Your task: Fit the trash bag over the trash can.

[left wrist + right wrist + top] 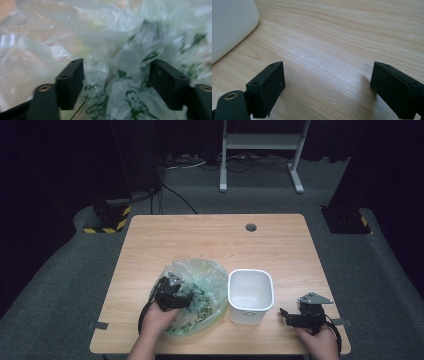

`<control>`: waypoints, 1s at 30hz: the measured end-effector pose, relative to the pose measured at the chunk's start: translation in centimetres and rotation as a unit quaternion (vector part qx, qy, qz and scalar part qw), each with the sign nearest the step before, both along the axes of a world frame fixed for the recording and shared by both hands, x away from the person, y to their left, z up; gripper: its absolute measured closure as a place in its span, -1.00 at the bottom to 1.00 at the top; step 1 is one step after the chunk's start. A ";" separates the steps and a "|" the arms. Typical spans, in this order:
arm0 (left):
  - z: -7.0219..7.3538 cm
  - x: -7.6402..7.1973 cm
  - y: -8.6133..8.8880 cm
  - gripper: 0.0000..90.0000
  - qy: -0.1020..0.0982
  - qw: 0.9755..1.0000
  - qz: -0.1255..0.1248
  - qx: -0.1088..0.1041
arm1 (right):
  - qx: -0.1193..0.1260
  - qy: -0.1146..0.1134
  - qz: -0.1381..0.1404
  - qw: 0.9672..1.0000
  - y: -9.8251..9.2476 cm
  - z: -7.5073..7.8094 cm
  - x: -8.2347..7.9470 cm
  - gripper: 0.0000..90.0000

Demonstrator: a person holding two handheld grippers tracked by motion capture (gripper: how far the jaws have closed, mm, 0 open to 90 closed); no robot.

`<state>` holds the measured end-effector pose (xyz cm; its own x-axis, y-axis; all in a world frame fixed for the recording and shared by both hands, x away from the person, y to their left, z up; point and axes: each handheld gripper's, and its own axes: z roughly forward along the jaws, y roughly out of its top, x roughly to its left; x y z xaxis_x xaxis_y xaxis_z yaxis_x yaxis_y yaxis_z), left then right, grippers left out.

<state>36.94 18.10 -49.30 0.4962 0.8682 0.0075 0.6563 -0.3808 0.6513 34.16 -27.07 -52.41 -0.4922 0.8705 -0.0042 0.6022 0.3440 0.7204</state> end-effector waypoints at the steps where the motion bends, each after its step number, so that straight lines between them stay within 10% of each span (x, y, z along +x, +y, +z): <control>1: -0.4 0.1 0.0 -0.21 0.008 1.000 -0.001 -0.001 | 0.000 0.000 0.000 1.000 0.0 0.0 0.0 -0.73; 7: -1.6 -0.2 -0.2 0.29 0.017 1.000 -0.001 -0.006 | 0.000 -0.001 0.001 1.000 0.0 0.0 -0.1 -0.73; 14: -1.2 -1.9 0.0 0.81 -0.040 0.999 -0.003 -0.022 | 0.000 -0.001 -0.001 1.000 0.0 0.0 -0.1 -0.73; 30: 1.3 -5.7 2.0 0.85 -0.178 0.978 0.025 -0.106 | 0.000 -0.001 -0.002 1.000 0.0 0.0 -0.2 -0.73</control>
